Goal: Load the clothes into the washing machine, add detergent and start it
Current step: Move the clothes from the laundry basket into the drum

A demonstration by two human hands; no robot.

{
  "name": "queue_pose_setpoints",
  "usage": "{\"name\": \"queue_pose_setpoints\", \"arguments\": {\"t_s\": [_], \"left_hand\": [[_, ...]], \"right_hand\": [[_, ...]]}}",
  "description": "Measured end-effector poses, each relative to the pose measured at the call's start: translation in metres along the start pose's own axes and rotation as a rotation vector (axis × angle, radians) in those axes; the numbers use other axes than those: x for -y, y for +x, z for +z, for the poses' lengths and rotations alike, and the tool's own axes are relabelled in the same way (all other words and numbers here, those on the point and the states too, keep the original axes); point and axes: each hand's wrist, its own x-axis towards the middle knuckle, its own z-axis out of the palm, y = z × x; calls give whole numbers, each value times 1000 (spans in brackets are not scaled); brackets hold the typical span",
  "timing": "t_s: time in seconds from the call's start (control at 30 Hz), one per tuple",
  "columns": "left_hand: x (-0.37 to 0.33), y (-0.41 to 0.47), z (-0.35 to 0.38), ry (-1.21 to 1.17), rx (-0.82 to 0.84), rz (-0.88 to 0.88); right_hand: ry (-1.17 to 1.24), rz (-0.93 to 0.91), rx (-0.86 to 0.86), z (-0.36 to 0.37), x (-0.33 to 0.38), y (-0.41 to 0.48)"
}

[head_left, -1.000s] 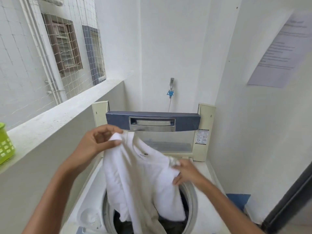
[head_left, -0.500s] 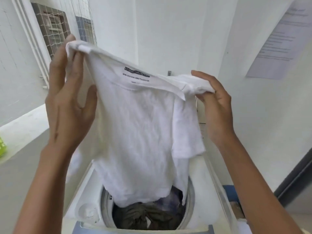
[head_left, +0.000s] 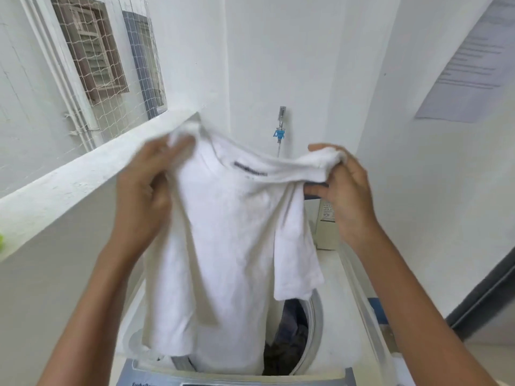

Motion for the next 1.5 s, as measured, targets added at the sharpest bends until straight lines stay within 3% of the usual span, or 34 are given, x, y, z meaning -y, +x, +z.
{"name": "queue_pose_setpoints", "arguments": {"t_s": [0.07, 0.17, 0.33, 0.43, 0.53, 0.63, 0.73, 0.8, 0.9, 0.97, 1.03, 1.07, 1.2, 1.33, 1.4, 1.5], "left_hand": [[34, -16, 26, -115, 183, -238], [74, -55, 59, -99, 450, -525], [101, -128, 91, -22, 1009, -650], [110, -176, 104, 91, 1380, -739], [120, -209, 112, 83, 1484, -908], [125, -217, 127, -83, 1415, -1099], [113, -207, 150, -262, 1288, -1232], [106, -196, 169, -331, 1067, -1308], [109, -183, 201, -620, 702, -1544], [114, -177, 221, -696, 536, -1636], [118, -173, 237, -770, 397, -1691], [117, -170, 242, -810, 327, -1722], [124, -165, 260, -964, 90, -1786], [134, -166, 269, -988, -54, -1842], [137, -168, 273, -997, -118, -1873], [140, -173, 279, -1015, -138, -1873]], "right_hand": [[-120, 119, -45, -3, -40, 2], [-250, 356, -40, -12, -108, -12], [-381, 786, 158, -27, -195, -68], [-526, 935, 255, -40, -227, -97], [-562, 1025, 208, -53, -235, -109], [-475, 1122, 195, -59, -224, -104], [-564, 999, 336, -63, -217, -98], [-757, 807, 424, -66, -213, -98], [-1242, 480, 605, -85, -218, -98], [-1474, 453, 645, -101, -231, -100], [-1625, 425, 575, -116, -243, -101], [-1644, 466, 574, -125, -253, -102], [-1679, 320, 571, -140, -294, -109], [-1659, 503, 748, -133, -261, -102], [-1609, 487, 740, -127, -255, -100], [-1562, 541, 871, -125, -246, -95]]}}
